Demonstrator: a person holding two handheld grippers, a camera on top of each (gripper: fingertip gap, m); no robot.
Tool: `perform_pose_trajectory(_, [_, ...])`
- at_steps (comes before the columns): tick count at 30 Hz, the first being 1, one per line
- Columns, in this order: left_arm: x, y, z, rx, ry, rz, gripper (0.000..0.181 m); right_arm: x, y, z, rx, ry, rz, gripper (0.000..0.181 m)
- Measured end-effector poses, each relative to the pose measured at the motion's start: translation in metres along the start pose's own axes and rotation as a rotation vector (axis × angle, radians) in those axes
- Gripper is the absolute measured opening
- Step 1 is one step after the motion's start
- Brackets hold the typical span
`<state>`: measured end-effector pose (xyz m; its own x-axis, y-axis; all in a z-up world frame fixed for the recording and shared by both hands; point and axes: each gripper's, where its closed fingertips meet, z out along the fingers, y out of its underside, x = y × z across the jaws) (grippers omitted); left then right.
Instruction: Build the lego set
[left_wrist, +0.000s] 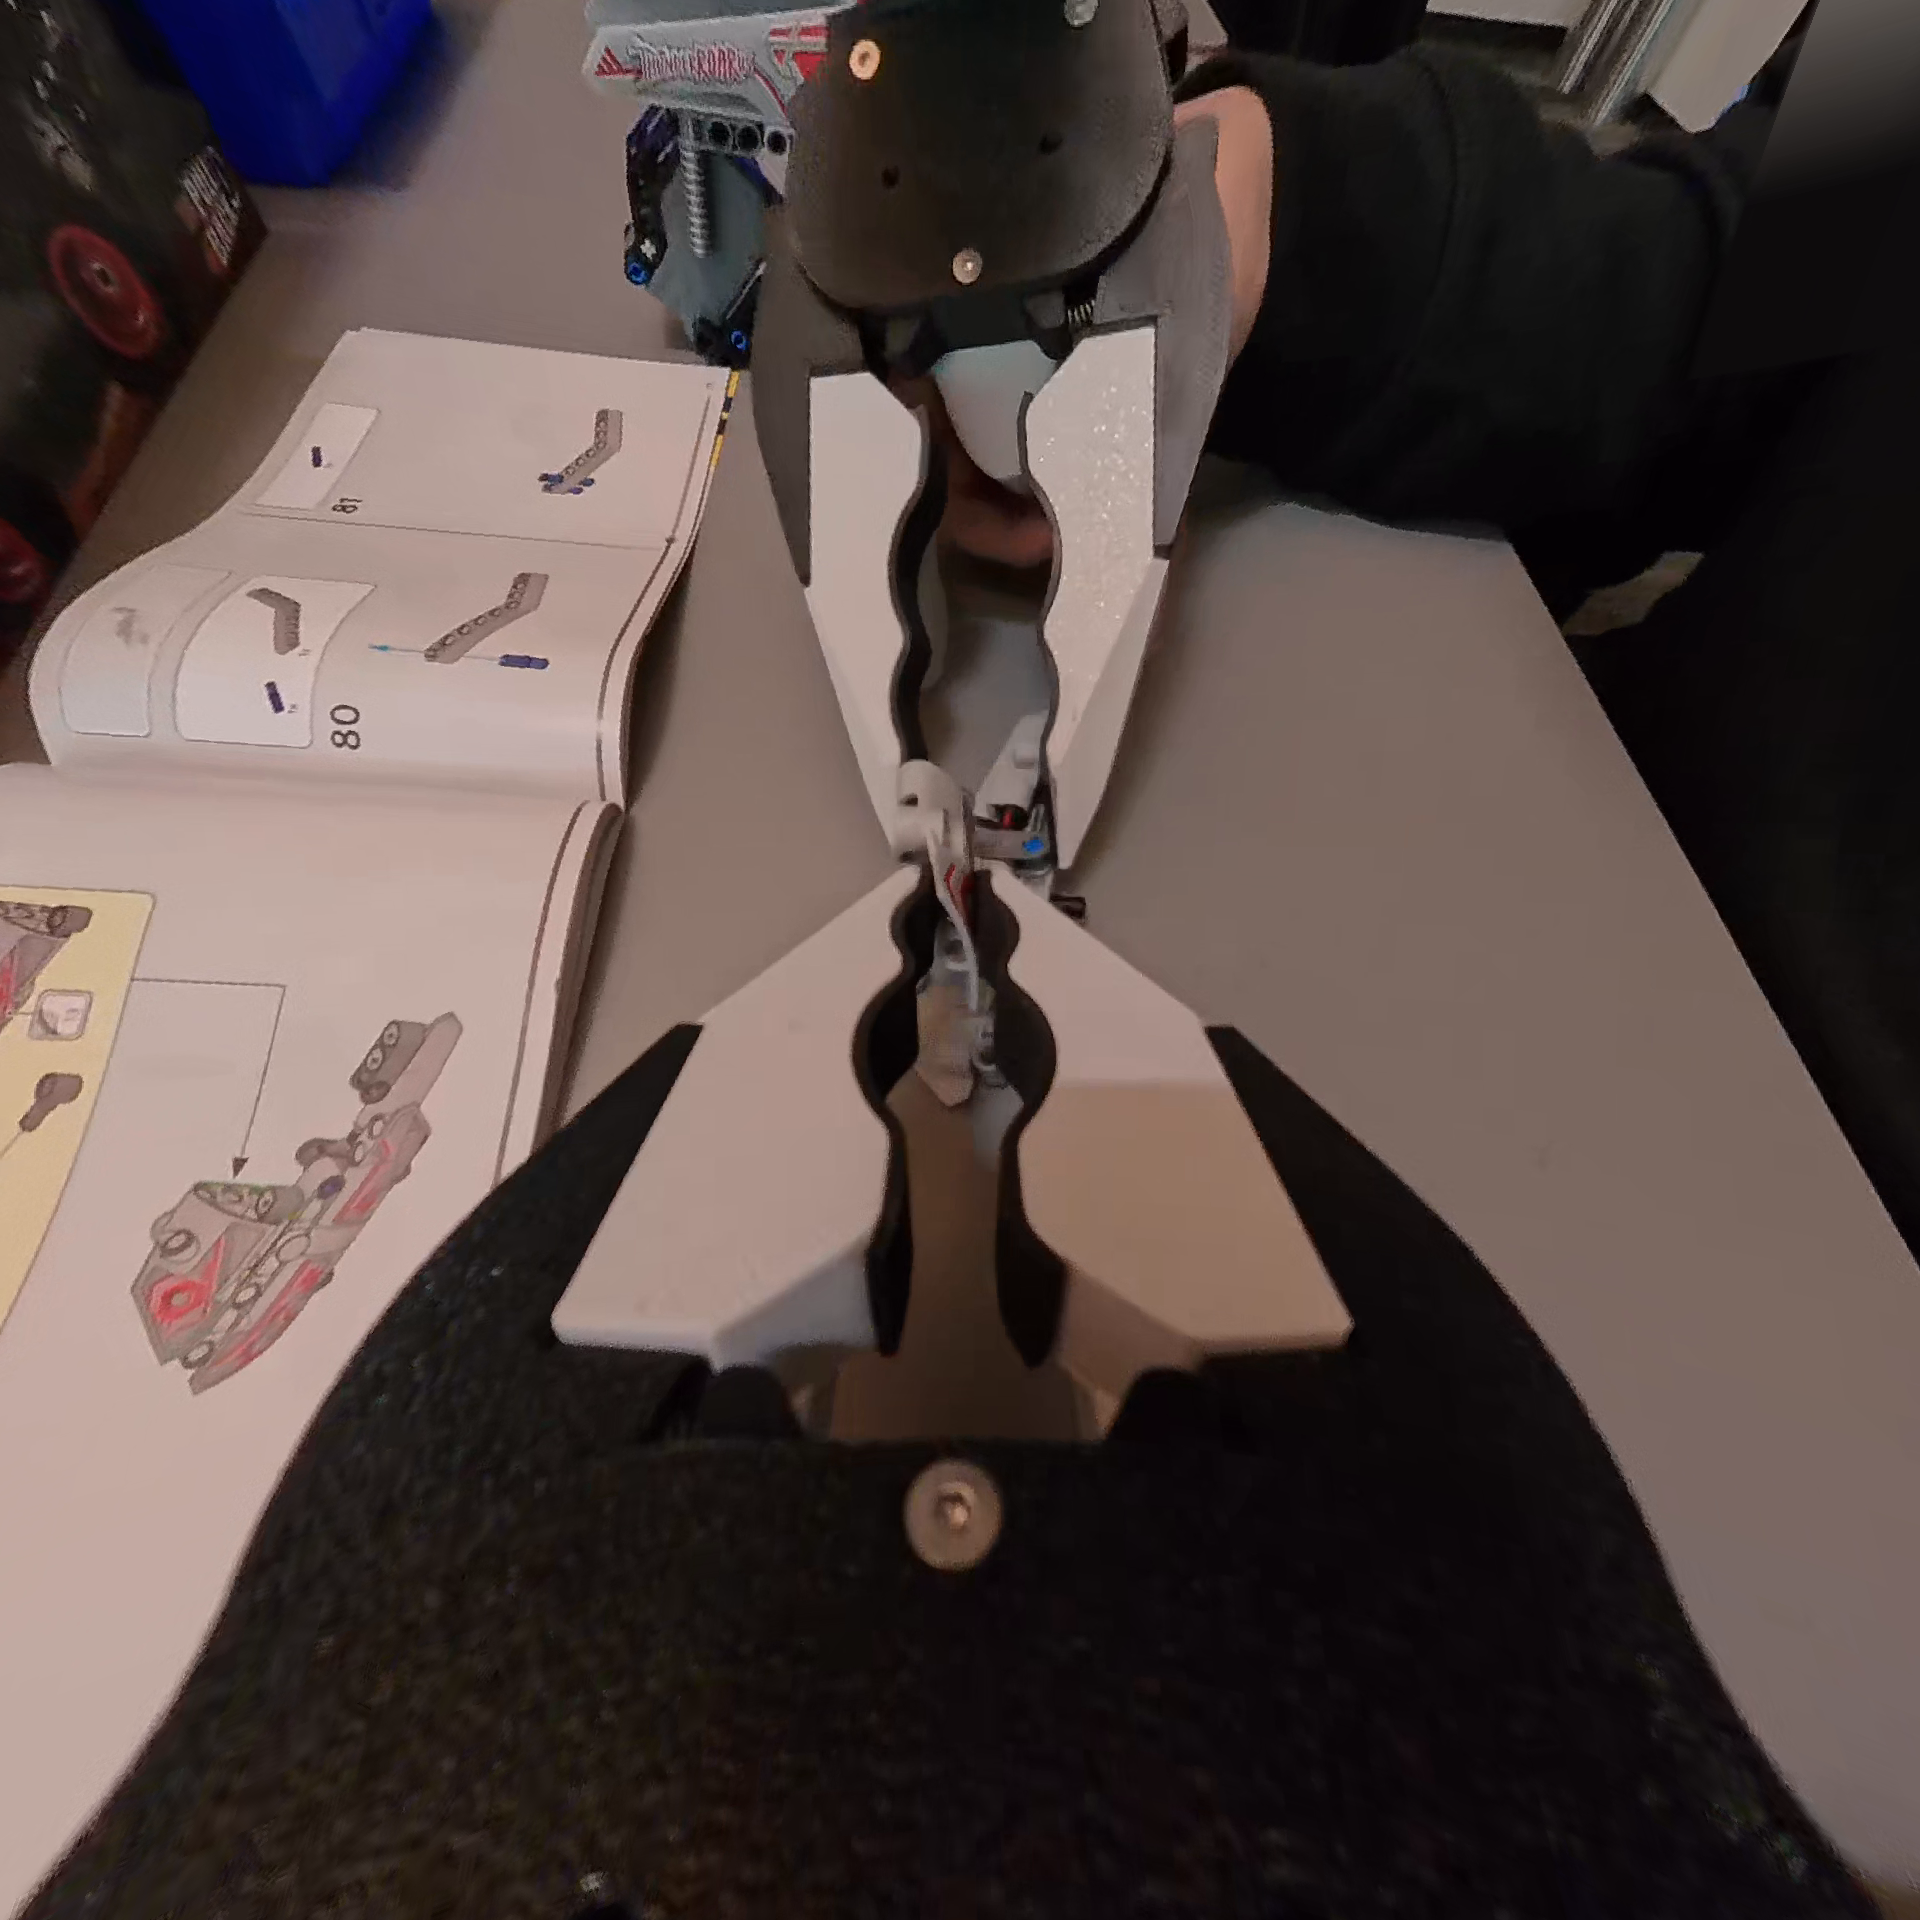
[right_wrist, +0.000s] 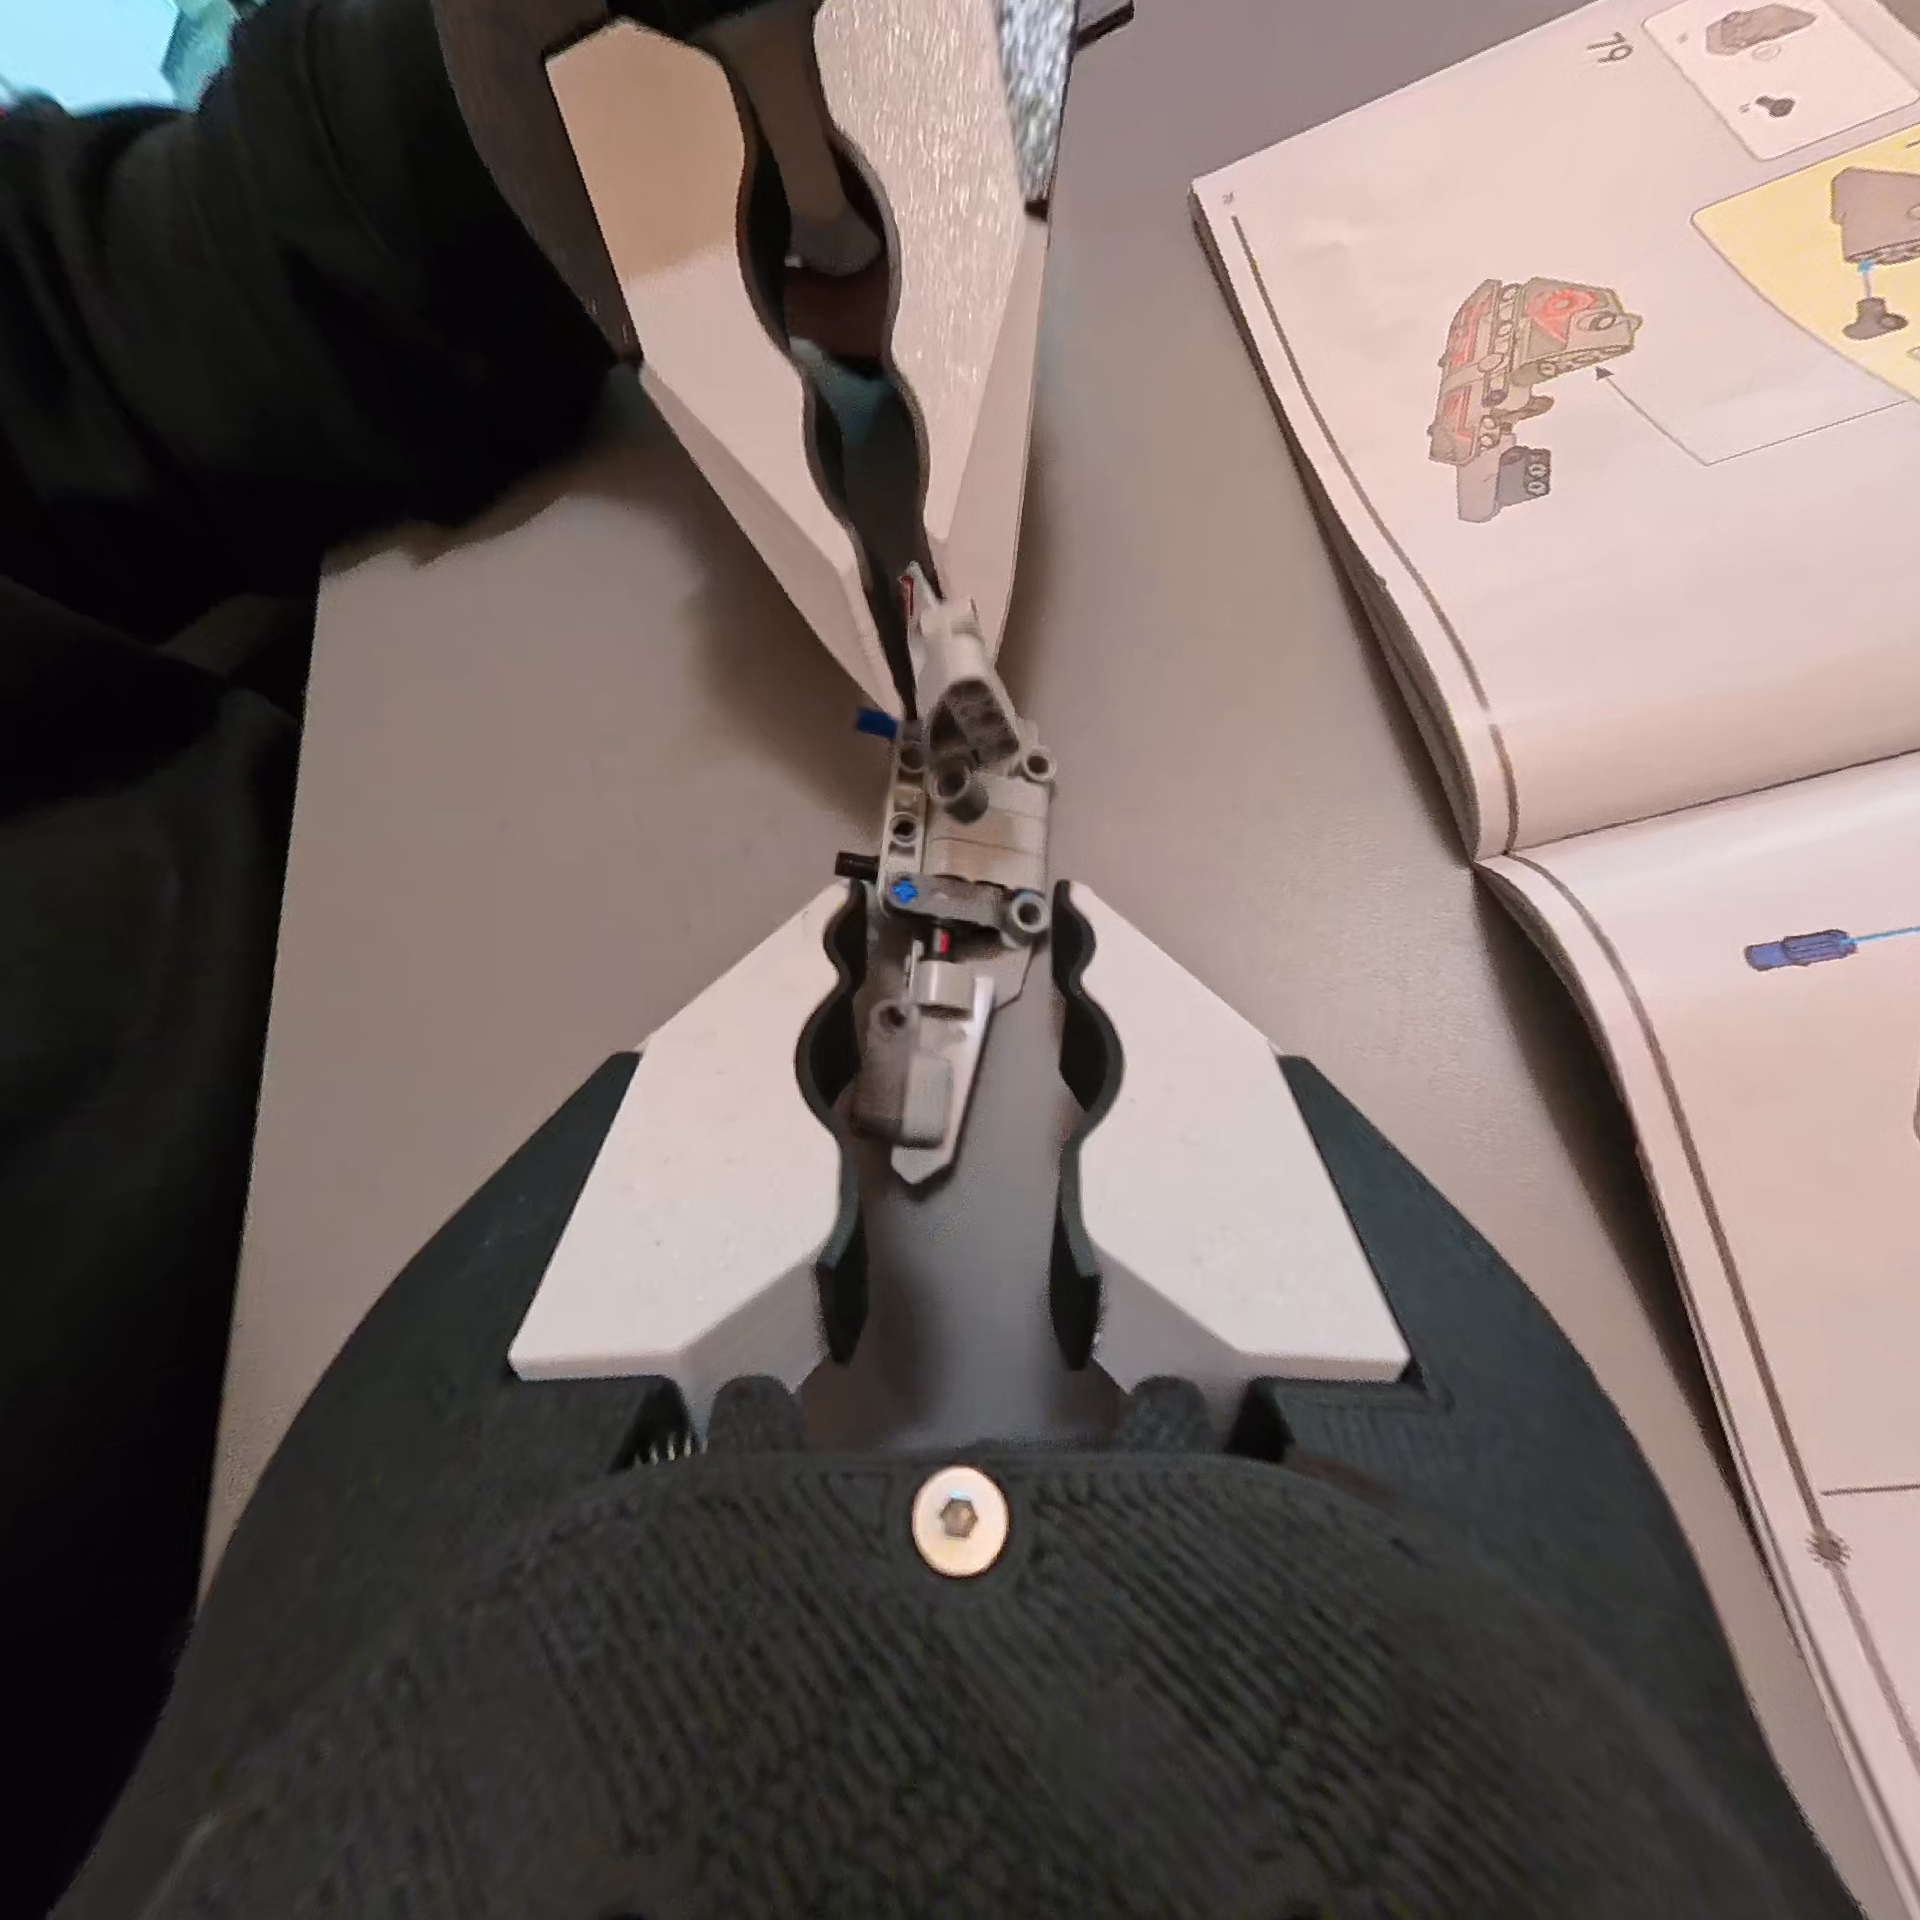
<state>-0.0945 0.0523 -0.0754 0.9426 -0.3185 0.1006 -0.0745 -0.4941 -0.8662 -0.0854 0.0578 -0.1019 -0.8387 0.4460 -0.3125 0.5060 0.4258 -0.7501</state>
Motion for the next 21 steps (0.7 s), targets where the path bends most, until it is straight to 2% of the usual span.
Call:
perform_pose_trajectory(1, [0.000,-0.001,-0.001,0.007,0.002,0.002,0.004,0.001,0.002,-0.001,-0.007,0.009,-0.015,0.030])
perform_pose_trajectory(4, [0.000,-0.002,-0.005,0.018,-0.004,0.055,0.003,0.002,0.001,-0.001,-0.002,0.026,-0.021,0.030])
perform_pose_trajectory(6, [-0.001,0.004,-0.011,-0.026,-0.031,0.130,0.003,0.002,-0.001,-0.003,0.015,0.024,-0.025,0.030])
perform_pose_trajectory(8, [-0.006,0.018,-0.019,-0.121,-0.071,0.204,0.003,-0.005,-0.004,-0.009,0.048,0.013,-0.114,0.045])
perform_pose_trajectory(10, [-0.003,0.036,-0.025,-0.211,-0.039,0.220,0.003,-0.008,-0.003,-0.015,0.035,0.055,-0.242,0.052])
perform_pose_trajectory(13, [0.005,0.046,-0.026,-0.237,0.028,0.202,0.003,-0.008,-0.004,-0.015,0.020,0.137,-0.394,0.059])
perform_pose_trajectory(16, [0.010,0.049,-0.032,-0.241,0.067,0.168,0.004,-0.007,0.002,-0.008,-0.035,0.142,-0.422,0.058])
perform_pose_trajectory(21, [0.011,0.068,-0.041,-0.320,0.084,0.122,0.004,-0.001,0.005,0.001,-0.074,0.205,-0.545,0.035])
